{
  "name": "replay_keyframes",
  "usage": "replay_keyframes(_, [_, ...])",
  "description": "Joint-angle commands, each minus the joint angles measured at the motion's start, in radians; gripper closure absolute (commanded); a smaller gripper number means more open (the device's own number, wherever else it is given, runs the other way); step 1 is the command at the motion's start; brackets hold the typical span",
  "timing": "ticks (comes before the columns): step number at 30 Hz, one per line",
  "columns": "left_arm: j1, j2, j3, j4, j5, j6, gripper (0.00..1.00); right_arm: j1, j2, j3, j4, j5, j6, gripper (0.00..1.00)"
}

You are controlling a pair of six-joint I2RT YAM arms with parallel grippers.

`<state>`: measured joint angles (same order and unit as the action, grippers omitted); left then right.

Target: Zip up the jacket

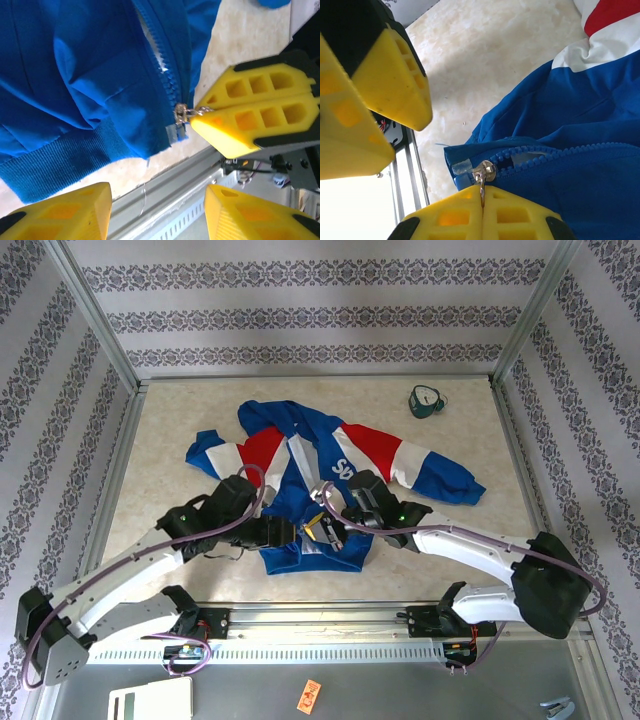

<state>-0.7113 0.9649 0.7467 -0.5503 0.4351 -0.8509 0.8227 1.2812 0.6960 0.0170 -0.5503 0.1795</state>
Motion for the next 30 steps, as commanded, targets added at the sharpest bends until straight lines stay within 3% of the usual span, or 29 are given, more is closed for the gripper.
replay_keyframes(1, [0.009, -0.036, -0.077, 0.271, -0.029, -0.169, 0.52, 0.013, 0.016, -0.003, 0.031, -0.045, -0.003, 1.00])
replay_keyframes(7, [-0.001, -0.022, -0.170, 0.447, -0.017, -0.254, 0.56, 0.014, 0.035, 0.001, 0.036, -0.053, 0.005, 1.00])
replay_keyframes(20, [-0.001, -0.003, -0.249, 0.536, -0.002, -0.289, 0.70, 0.015, 0.053, 0.006, 0.044, -0.047, 0.021, 1.00])
replay_keyframes(27, [-0.002, -0.016, -0.276, 0.544, -0.006, -0.291, 0.81, 0.015, 0.056, 0.011, 0.044, -0.039, 0.028, 1.00])
replay_keyframes(30, [-0.003, -0.018, -0.276, 0.541, -0.005, -0.284, 0.91, 0.015, 0.059, 0.013, 0.044, -0.032, 0.036, 1.00])
